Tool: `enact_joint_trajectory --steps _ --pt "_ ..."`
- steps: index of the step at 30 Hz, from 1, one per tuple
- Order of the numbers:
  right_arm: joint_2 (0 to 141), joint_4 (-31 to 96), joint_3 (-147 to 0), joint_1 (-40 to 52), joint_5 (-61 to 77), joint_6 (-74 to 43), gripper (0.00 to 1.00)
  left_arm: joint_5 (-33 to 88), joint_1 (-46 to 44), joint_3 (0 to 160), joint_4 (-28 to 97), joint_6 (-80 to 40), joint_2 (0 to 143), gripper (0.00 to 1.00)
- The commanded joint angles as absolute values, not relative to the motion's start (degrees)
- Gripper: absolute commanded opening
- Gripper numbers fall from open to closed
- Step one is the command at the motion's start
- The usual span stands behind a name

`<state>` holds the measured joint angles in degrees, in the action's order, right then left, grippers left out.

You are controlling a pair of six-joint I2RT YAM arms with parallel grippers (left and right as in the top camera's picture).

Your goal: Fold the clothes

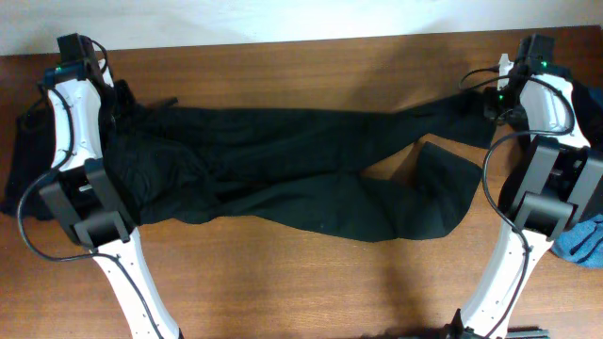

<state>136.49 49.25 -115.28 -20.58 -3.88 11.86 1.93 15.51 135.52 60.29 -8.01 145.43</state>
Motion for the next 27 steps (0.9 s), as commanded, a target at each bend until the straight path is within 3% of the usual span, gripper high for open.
enact_joint_trajectory --steps 1,2,9,18,27 --pt "137.6 49.0 -115.7 -20.6 -4.6 11.8 0.04 3.3 15.4 135.9 59.8 -8.1 148.0 0.05" --pt "137.6 48.8 -115.7 -20.6 -4.6 11.8 0.04 3.3 15.4 135.9 59.4 -8.1 148.0 0.00" --pt "137.6 47.4 -115.7 -20.6 -4.9 14.2 0.04 2.8 16.1 141.0 58.3 -5.7 147.9 0.01" --pt "137.8 44.8 -115.7 -21.2 -6.7 16.3 0.04 -6.2 16.6 143.1 58.3 -2.9 147.9 0.00" --pt "139.3 44.9 -115.7 -22.5 -6.0 17.3 0.04 1.0 17.8 143.1 57.0 -2.9 147.9 0.00"
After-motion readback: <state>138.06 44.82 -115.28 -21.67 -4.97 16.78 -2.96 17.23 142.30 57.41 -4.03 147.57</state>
